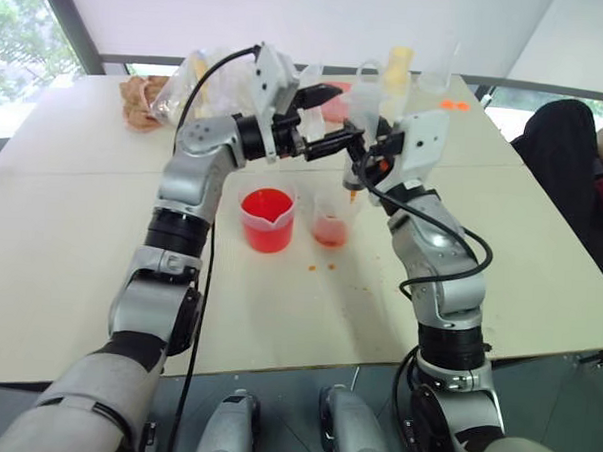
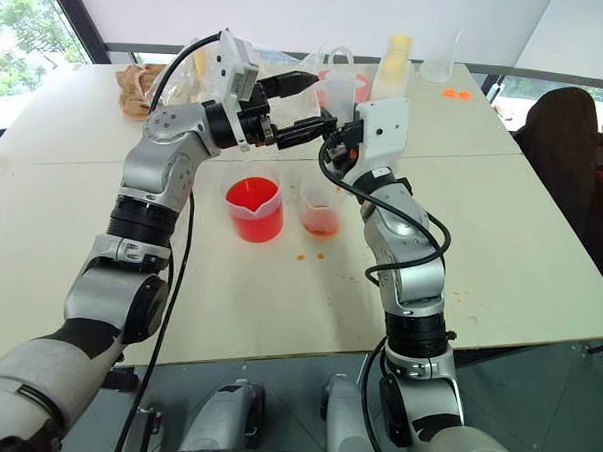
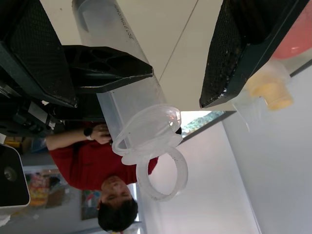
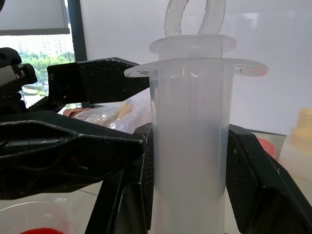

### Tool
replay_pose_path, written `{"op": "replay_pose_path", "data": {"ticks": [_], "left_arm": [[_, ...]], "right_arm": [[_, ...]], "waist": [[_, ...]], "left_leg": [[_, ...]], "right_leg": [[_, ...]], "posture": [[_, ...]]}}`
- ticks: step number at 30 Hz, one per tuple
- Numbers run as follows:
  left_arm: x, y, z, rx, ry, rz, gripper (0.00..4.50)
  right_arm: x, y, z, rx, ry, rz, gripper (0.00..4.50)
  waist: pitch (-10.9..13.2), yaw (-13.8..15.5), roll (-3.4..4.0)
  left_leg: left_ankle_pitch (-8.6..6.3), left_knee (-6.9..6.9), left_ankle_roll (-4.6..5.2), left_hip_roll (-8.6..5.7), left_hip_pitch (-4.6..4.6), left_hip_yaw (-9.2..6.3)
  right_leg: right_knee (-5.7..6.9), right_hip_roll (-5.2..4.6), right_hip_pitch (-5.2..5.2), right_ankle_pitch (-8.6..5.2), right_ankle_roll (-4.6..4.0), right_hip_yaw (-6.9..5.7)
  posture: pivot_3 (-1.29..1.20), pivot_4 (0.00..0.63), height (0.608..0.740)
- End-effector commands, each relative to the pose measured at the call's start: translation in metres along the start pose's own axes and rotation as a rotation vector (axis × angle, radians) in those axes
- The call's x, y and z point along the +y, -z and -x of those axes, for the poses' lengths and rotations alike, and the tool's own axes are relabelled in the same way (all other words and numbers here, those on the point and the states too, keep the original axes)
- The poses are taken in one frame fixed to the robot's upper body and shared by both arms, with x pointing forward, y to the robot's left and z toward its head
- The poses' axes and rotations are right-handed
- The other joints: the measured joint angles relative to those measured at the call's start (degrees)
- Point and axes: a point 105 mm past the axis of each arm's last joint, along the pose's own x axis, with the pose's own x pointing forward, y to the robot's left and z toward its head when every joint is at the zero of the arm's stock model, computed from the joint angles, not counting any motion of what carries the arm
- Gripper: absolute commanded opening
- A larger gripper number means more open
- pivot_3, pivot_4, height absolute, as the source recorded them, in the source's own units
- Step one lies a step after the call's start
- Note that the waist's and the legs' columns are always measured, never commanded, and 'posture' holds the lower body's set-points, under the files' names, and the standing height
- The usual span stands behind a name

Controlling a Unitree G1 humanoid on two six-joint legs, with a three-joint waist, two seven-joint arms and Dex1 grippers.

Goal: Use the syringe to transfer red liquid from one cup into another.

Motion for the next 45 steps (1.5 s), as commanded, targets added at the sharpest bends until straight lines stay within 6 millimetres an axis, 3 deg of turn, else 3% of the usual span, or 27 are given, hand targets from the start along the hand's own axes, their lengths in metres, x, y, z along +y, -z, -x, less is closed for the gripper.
{"op": "replay_pose_path", "data": {"ticks": [1, 4, 8, 12, 15, 20, 23, 25, 29, 33, 35, 40, 45], "left_arm": [[0.009, -0.019, 0.019, -0.025, -0.015, 0.026, 3.94], [0.007, -0.042, 0.056, -0.051, 0.011, 0.106, 3.94], [-0.016, -0.046, 0.083, -0.004, 0.053, 0.201, 3.94], [-0.062, -0.029, 0.112, 0.181, 0.155, 0.220, 3.94], [-0.085, -0.016, 0.123, 0.294, 0.197, 0.176, 3.94], [-0.096, -0.009, 0.123, 0.305, 0.175, 0.174, 3.94], [-0.103, -0.003, 0.124, 0.333, 0.188, 0.166, 3.94], [-0.110, 0.012, 0.130, 0.385, 0.182, 0.173, 3.94], [-0.105, 0.023, 0.130, 0.363, 0.099, 0.219, 3.94], [-0.108, 0.028, 0.130, 0.370, 0.089, 0.222, 3.98], [-0.108, 0.028, 0.130, 0.368, 0.087, 0.224, 3.98], [-0.101, 0.022, 0.134, 0.342, 0.038, 0.253, 3.98], [-0.075, 0.008, 0.163, 0.307, -0.147, 0.301, 3.98]], "right_arm": [[0.003, -0.054, -0.003, -0.187, -0.022, -0.085, 1.40], [-0.022, -0.074, -0.005, -0.196, 0.010, -0.255, 1.40], [-0.068, -0.089, 0.001, -0.087, 0.049, -0.305, 1.40], [-0.109, -0.066, 0.017, 0.290, 0.067, -0.189, 1.40], [-0.132, -0.031, 0.037, 0.557, 0.121, -0.304, 1.40], [-0.110, 0.016, 0.058, 0.824, -0.013, -0.381, 1.40], [-0.105, 0.027, 0.060, 0.877, -0.019, -0.416, 1.40], [-0.098, 0.044, 0.065, 0.940, -0.029, -0.475, 1.40], [-0.097, 0.069, 0.069, 0.997, 0.001, -0.512, 1.40], [-0.103, 0.083, 0.070, 1.023, 0.050, -0.513, 3.34], [-0.102, 0.084, 0.070, 1.027, 0.046, -0.512, 4.44], [-0.108, 0.072, 0.071, 0.987, 0.028, -0.447, 4.48], [-0.125, 0.020, 0.077, 0.749, -0.111, -0.341, 4.48]], "waist": [[0.01, -0.12, 0.01], [0.05, -0.52, 0.08], [0.05, 0.41, 0.09], [0.05, 1.30, 0.09], [0.05, 1.50, 0.08], [0.05, 1.40, 0.10], [0.05, 0.98, 0.10], [0.05, 0.75, 0.10], [0.05, 0.67, 0.09], [0.05, 0.66, 0.09], [0.05, 0.60, 0.09], [0.05, 0.30, 0.09], [0.06, 0.56, 0.11]], "left_leg": [[0.00, 0.00, 0.00, 0.00, 0.00, 0.01], [0.00, -0.01, 0.00, 0.05, -0.01, 0.00], [0.00, -0.04, 0.00, 0.10, -0.01, -0.11], [0.00, -0.01, 0.00, 0.07, -0.02, -0.01], [-0.01, 0.00, 0.01, 0.01, 0.00, 0.04], [0.00, 0.00, 0.02, 0.05, 0.05, 0.05], [-0.01, 0.00, 0.02, 0.06, 0.06, 0.09], [-0.01, -0.01, 0.02, 0.06, 0.06, 0.07], [-0.01, 0.02, 0.02, 0.06, 0.03, 0.04], [-0.01, 0.07, 0.02, 0.03, 0.00, 0.07], [-0.01, 0.06, 0.02, 0.03, -0.01, 0.06], [-0.01, 0.05, 0.02, 0.04, 0.01, 0.05], [-0.01, 0.06, 0.02, 0.04, -0.02, 0.03]], "right_leg": [[0.00, 0.00, 0.00, 0.00, 0.00, 0.00], [0.05, 0.02, -0.07, 0.00, 0.00, 0.08], [0.03, -0.03, -0.02, 0.00, -0.01, 0.00], [-0.15, -0.18, 0.15, -0.01, -0.01, 0.09], [-0.23, -0.10, 0.18, -0.03, -0.05, 0.11], [-0.19, 0.04, 0.18, -0.12, -0.20, 0.12], [-0.17, 0.07, 0.16, -0.02, -0.03, 0.18], [-0.17, 0.08, 0.15, -0.02, -0.03, 0.17], [-0.17, 0.08, 0.16, -0.02, -0.03, 0.15], [-0.19, 0.05, 0.16, -0.02, -0.02, 0.15], [-0.20, 0.05, 0.15, -0.02, -0.02, 0.15], [-0.18, 0.06, 0.15, -0.02, -0.02, 0.15], [-0.21, 0.05, 0.14, -0.03, 0.01, 0.13]], "posture": [[0.00, 0.150, 0.740], [0.00, 0.150, 0.740], [0.00, 0.150, 0.740], [0.00, 0.150, 0.740], [0.00, 0.150, 0.740], [0.00, 0.150, 0.740], [0.00, 0.150, 0.740], [0.00, 0.150, 0.740], [0.00, 0.150, 0.740], [0.00, 0.150, 0.740], [0.00, 0.150, 0.740], [0.00, 0.150, 0.740], [0.00, 0.150, 0.740]]}}
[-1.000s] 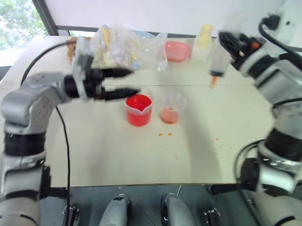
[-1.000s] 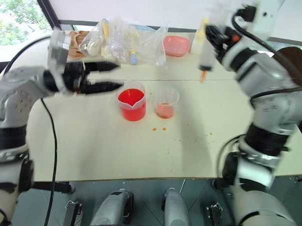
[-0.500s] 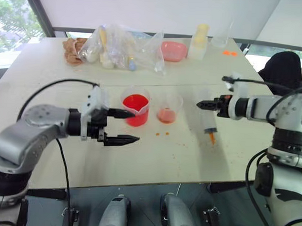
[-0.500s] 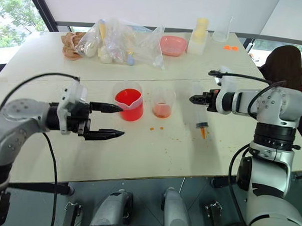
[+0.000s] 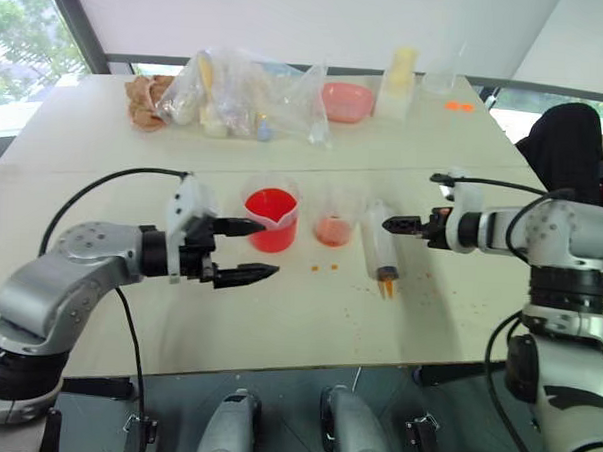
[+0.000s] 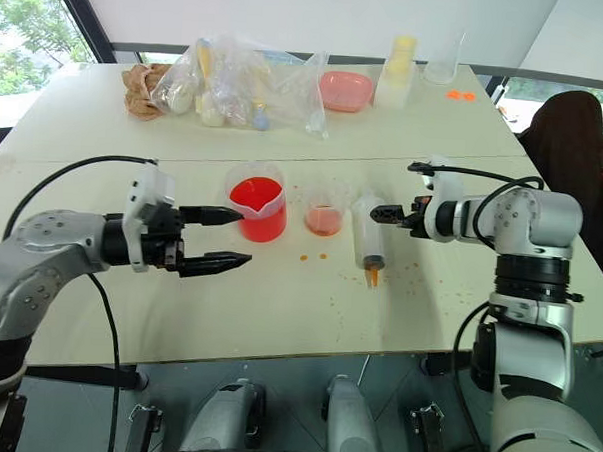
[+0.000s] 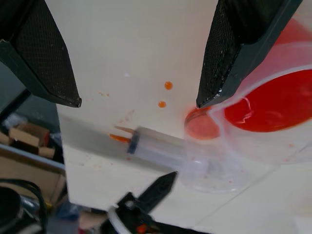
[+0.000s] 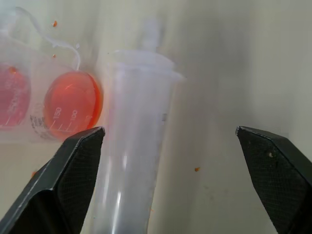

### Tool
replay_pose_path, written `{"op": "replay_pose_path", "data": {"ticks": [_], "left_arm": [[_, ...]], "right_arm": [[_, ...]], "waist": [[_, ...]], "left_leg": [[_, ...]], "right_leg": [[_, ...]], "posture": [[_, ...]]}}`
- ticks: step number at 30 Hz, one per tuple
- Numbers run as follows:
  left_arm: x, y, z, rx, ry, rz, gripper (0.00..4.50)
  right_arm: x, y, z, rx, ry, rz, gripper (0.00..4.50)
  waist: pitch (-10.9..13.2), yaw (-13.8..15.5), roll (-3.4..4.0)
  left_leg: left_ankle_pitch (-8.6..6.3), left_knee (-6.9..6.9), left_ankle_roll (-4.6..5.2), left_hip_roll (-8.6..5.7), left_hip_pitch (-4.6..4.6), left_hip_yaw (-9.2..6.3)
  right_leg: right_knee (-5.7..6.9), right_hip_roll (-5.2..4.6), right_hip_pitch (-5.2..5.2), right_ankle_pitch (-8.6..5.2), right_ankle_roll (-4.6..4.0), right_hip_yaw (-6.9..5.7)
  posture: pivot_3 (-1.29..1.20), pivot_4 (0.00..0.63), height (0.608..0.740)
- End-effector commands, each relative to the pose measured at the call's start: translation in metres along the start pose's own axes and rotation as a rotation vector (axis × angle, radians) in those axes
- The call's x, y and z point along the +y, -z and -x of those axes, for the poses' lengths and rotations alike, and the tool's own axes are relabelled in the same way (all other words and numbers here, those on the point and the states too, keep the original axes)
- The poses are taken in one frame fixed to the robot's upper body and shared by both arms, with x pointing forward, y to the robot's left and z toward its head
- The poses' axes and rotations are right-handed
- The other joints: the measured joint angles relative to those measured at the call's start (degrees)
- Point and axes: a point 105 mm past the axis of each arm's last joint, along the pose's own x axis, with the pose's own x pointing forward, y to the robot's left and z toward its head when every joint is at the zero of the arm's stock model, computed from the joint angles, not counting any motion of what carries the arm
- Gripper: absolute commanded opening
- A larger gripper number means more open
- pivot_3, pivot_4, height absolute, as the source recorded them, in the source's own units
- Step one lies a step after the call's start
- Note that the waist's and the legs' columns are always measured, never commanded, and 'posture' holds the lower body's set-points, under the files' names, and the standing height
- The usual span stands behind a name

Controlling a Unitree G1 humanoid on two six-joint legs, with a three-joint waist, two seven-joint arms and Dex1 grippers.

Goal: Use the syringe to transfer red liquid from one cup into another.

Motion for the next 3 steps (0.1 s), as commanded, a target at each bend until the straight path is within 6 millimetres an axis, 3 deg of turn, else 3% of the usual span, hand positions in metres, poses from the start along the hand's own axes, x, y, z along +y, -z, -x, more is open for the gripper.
{"op": "replay_pose_path", "data": {"ticks": [1, 3], "left_arm": [[0.015, -0.010, 0.030, -0.040, -0.137, 0.031, 3.98], [0.022, -0.003, 0.047, -0.027, -0.220, 0.055, 3.98]], "right_arm": [[0.008, -0.031, 0.045, -0.226, -0.102, 0.166, 4.48], [0.004, -0.025, 0.065, -0.295, -0.108, 0.285, 4.48]], "waist": [[0.00, -0.06, 0.00], [-0.01, -0.03, -0.01]], "left_leg": [[-0.01, 0.00, 0.01, 0.00, 0.01, 0.01], [-0.02, -0.03, 0.03, 0.01, 0.02, 0.01]], "right_leg": [[0.00, 0.00, 0.01, -0.01, 0.02, 0.00], [-0.02, 0.00, 0.02, -0.02, 0.03, 0.00]], "posture": [[0.00, 0.150, 0.740], [0.00, 0.150, 0.740]]}}
